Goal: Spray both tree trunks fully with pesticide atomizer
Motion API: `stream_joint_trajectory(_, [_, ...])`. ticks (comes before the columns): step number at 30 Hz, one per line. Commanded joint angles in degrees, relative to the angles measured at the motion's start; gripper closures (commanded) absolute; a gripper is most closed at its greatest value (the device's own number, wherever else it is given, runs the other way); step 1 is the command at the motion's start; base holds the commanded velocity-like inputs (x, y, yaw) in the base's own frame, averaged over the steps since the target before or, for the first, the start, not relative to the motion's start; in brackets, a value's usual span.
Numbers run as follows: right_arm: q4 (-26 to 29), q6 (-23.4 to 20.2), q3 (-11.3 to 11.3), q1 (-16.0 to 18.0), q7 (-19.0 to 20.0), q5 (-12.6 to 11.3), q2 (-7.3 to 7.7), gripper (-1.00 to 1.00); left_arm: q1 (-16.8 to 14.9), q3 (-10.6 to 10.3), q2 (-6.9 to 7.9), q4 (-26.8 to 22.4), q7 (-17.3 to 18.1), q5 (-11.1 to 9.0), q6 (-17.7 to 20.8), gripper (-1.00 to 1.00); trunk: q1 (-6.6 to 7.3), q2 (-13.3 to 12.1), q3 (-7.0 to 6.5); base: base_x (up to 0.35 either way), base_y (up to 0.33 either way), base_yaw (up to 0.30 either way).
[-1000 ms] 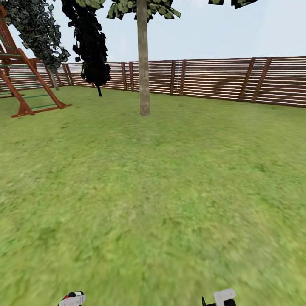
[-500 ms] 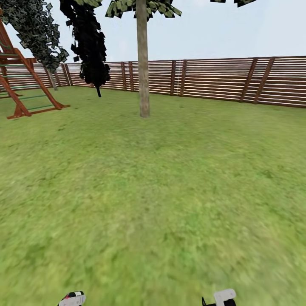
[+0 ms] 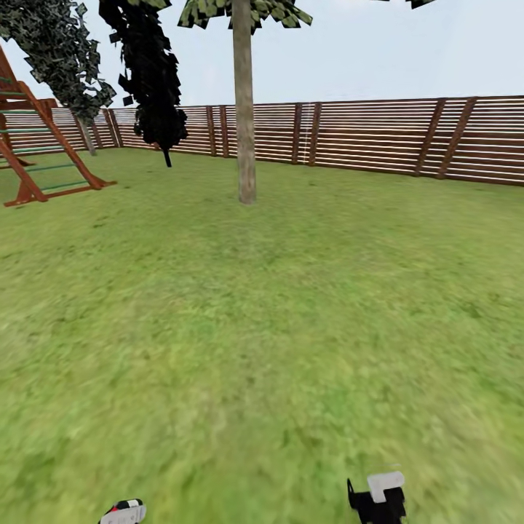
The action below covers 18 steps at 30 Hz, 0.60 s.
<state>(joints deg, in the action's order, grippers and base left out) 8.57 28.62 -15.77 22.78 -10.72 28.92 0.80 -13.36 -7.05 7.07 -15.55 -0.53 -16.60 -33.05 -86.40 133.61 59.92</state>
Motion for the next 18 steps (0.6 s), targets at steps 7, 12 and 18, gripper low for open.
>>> stream_joint_trajectory(7, [1.46, -0.06, 0.28, -0.02, 0.31, 0.4, 0.01, -1.0, 0.0, -0.07, -0.33, -0.02, 0.1, 0.07, 0.07, 1.0, 0.0, 0.0, 0.0, 0.338, 0.0, 0.0])
stream_joint_trajectory(12, [1.46, -0.08, 0.25, -0.02, 0.28, 0.43, 0.08, -1.0, 0.0, -0.07, -0.23, 0.0, 0.09, 0.08, 0.04, 1.0, 0.0, 0.0, 0.0, 0.338, 0.0, 0.0])
stream_joint_trajectory(18, [1.41, -0.14, 0.21, -0.02, 0.25, 0.32, 0.11, -1.0, -0.08, 0.15, 0.0, -1.17, -0.08, -0.5, 0.33, 1.0, 0.0, 0.0, 0.0, 0.338, 0.0, 0.0])
